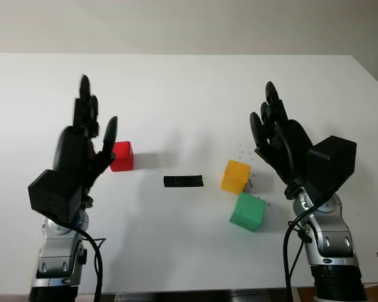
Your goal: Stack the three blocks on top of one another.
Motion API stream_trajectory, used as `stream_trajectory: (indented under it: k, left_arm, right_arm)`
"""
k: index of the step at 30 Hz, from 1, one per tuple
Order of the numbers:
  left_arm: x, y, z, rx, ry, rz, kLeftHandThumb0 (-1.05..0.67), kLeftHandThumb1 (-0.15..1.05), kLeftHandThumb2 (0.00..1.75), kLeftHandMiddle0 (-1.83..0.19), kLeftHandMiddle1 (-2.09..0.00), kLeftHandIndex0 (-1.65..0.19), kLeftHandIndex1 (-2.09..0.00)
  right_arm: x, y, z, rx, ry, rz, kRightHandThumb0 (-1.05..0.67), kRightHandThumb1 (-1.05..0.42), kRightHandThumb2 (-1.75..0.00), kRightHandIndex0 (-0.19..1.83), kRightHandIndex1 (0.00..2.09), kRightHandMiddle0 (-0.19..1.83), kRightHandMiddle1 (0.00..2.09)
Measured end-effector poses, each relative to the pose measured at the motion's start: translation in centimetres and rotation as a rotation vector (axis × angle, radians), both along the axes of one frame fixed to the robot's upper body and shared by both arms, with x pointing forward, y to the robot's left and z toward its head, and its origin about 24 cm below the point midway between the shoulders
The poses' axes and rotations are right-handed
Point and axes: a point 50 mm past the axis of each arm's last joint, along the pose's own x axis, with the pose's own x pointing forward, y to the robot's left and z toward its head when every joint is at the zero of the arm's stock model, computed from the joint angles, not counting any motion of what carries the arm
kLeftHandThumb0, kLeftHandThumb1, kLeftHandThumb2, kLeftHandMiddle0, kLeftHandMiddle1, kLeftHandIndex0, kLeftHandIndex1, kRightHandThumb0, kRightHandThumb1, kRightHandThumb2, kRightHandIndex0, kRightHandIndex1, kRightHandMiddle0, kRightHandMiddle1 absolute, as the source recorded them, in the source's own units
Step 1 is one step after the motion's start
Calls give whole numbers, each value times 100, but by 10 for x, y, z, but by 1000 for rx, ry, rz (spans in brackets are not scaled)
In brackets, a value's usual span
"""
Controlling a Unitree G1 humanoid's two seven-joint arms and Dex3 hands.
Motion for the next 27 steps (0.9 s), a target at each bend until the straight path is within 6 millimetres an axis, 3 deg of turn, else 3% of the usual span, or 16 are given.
stream_trajectory:
  k: [5, 11, 16, 22, 27]
  left_arm:
    - [-1, 25, 32, 342, 75, 12, -79, 103, 9, 2, -5, -24, -10]
    - [5, 38, 64, 730, 185, 21, -79, 97, 5, 1, -6, -36, -10]
    - [20, 35, 59, 923, 295, -24, -91, 98, 5, -2, -6, -43, -11]
    - [36, 28, 43, 1074, 374, -52, -90, 96, 5, -2, -5, -43, -9]
    - [48, 20, 41, 1190, 398, -34, -89, 97, 5, 0, -5, -41, -8]
  right_arm:
    - [0, 0, 0, 8, 0, -1, -64, -105, -57, -19, 0, -19, 1]
    - [-1, 0, 0, 5, -1, -1, -66, -105, -57, -19, 0, -19, 1]
    - [-2, 0, 1, 1, -6, -2, -65, -105, -57, -19, 0, -19, 1]
    - [-3, 0, 2, -2, -10, -5, -66, -105, -56, -19, 0, -19, 3]
    - [-3, 0, 2, -5, -11, -1, -65, -105, -56, -19, 0, -19, 2]
